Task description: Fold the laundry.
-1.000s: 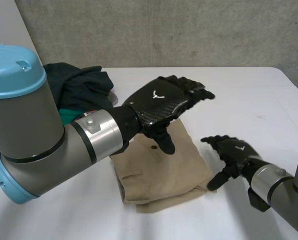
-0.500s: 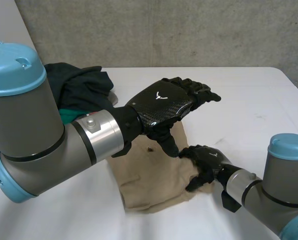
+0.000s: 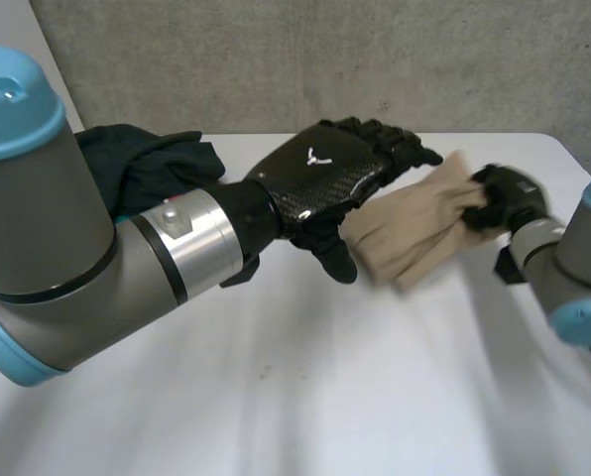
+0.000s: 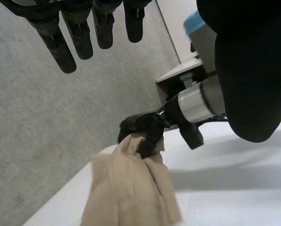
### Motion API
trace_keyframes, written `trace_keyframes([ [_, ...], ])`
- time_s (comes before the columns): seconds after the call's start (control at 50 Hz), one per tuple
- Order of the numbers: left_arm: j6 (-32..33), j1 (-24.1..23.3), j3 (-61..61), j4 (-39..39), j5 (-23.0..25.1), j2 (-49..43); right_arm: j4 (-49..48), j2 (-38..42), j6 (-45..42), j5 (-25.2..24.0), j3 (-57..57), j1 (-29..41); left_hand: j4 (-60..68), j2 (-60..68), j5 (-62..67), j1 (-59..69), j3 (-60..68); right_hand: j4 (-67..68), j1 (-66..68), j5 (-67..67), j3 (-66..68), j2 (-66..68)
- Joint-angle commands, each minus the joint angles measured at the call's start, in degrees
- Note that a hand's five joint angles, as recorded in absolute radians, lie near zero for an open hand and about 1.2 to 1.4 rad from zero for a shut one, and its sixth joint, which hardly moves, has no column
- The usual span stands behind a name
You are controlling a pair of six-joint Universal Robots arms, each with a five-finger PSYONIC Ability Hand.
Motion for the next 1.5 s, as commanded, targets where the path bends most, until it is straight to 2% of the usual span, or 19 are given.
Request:
trace_keyframes([
  [0.02,0.0,0.0,0.9,0.0,-1.1,1.8,7.9,13.2,-0.1,5.0,-22.4,-8.5,-1.6,-1.1,-2.8,0.5,-1.3,11.4,20.1,16.8,16.4,15.0],
  [0.22,-0.3,-0.7,1.0,0.0,-1.1,1.5,20.8,30.2,-8.1,2.0,-51.8,-19.2,-1.6,-1.1,-2.8,0.5,-1.3,11.4,20.1,16.8,16.4,15.0],
  [0.28,-0.4,-0.8,0.9,0.0,-1.1,1.4,22.0,32.8,-8.7,1.6,-57.0,-21.5,-1.6,-1.1,-2.8,0.5,-1.3,11.4,20.1,16.8,16.4,15.0],
  [0.42,-0.4,-1.1,0.9,0.0,-1.1,1.2,22.3,37.5,-9.0,-5.4,-62.6,-23.8,-1.6,-1.1,-2.8,0.5,-1.3,11.4,20.1,16.8,16.4,15.0],
  [0.44,-0.4,-1.1,0.9,0.0,-1.1,1.2,22.3,37.6,-8.9,-5.4,-62.6,-23.8,-1.6,-1.1,-2.8,0.5,-1.3,7.1,15.9,12.5,12.1,10.7],
  [0.48,-0.4,-1.2,0.9,0.0,-1.1,1.2,22.3,37.7,-9.0,-5.1,-62.3,-23.8,-1.6,-1.1,-2.8,0.5,-1.3,-29.7,-21.0,-24.4,-24.7,-26.2],
  [0.5,-0.4,-1.2,1.0,0.0,-1.1,1.1,22.3,37.6,-9.1,-4.0,-62.5,-23.8,-1.6,-1.1,-2.8,0.5,-1.3,-58.6,-49.9,-53.2,-53.6,-55.0],
  [0.62,-0.4,-1.3,1.1,0.0,-2.2,1.0,22.1,36.6,-14.2,2.8,-61.4,-23.7,-1.6,-1.1,-2.8,0.5,-1.3,-58.6,-49.9,-53.2,-53.6,-55.0],
  [0.78,-0.4,-1.1,1.2,0.0,-2.8,1.6,17.2,22.4,-23.9,4.6,-45.6,-23.1,-1.6,-1.1,-2.8,0.5,-1.3,-58.6,-49.9,-53.2,-53.6,-55.0],
  [0.86,-0.4,-0.5,2.0,0.1,-5.3,1.7,7.8,7.3,-28.2,3.2,-27.9,-23.2,-1.6,-1.1,-2.8,0.5,-1.3,-58.6,-49.9,-53.2,-53.6,-55.0],
  [0.9,-0.4,-0.4,2.4,0.1,-7.1,1.6,4.3,2.6,-30.8,1.8,-21.8,-23.1,-1.6,-1.1,-2.8,0.5,-1.3,-58.6,-49.9,-53.2,-53.6,-55.0],
  [1.0,0.1,2.9,3.1,0.1,-12.3,1.4,-0.6,-9.6,-40.2,-5.4,-6.0,-19.5,-1.6,-1.1,-2.8,0.5,-1.3,-58.6,-49.9,-53.2,-53.6,-55.0],
  [1.06,0.8,7.5,3.2,0.6,-13.5,0.5,-0.8,-16.7,-46.2,-11.9,3.0,-14.6,-1.6,-1.1,-2.8,0.5,-1.3,-58.6,-49.9,-53.2,-53.6,-55.0],
  [1.08,1.2,10.0,3.6,1.2,-13.6,0.2,-0.7,-19.9,-49.4,-15.6,7.3,-12.3,-1.6,-1.0,-2.8,0.6,-1.2,-58.6,-49.9,-53.2,-53.6,-55.0],
  [1.16,3.9,17.1,5.7,3.8,-14.2,-4.7,-0.2,-27.1,-57.5,-22.2,17.9,-8.4,-1.2,-0.7,-2.4,0.9,-0.9,-58.6,-49.9,-53.2,-53.6,-55.0],
  [1.24,10.3,23.4,10.4,4.2,-16.1,-10.9,-0.3,-31.6,-64.1,-23.6,26.0,-6.3,0.1,0.7,-1.1,2.2,0.5,-58.6,-49.9,-53.2,-53.6,-55.0],
  [1.3,16.9,27.8,14.3,4.7,-19.1,-17.8,-0.2,-32.6,-66.6,-23.4,29.4,-4.6,-0.4,0.2,-1.6,1.7,0.0,-58.6,-49.9,-53.2,-53.6,-55.0],
  [1.36,22.5,30.5,18.8,5.1,-19.6,-24.6,-0.2,-32.3,-66.9,-23.2,31.2,-3.0,-0.4,0.2,-1.6,1.7,0.0,-58.6,-49.9,-53.2,-53.6,-55.0],
  [1.5,24.3,32.6,26.7,7.3,-16.3,-35.3,-0.2,-32.1,-66.7,-23.0,33.7,-3.3,-0.7,-0.2,-1.9,1.4,-0.4,-58.6,-49.9,-53.2,-53.6,-55.0],
])
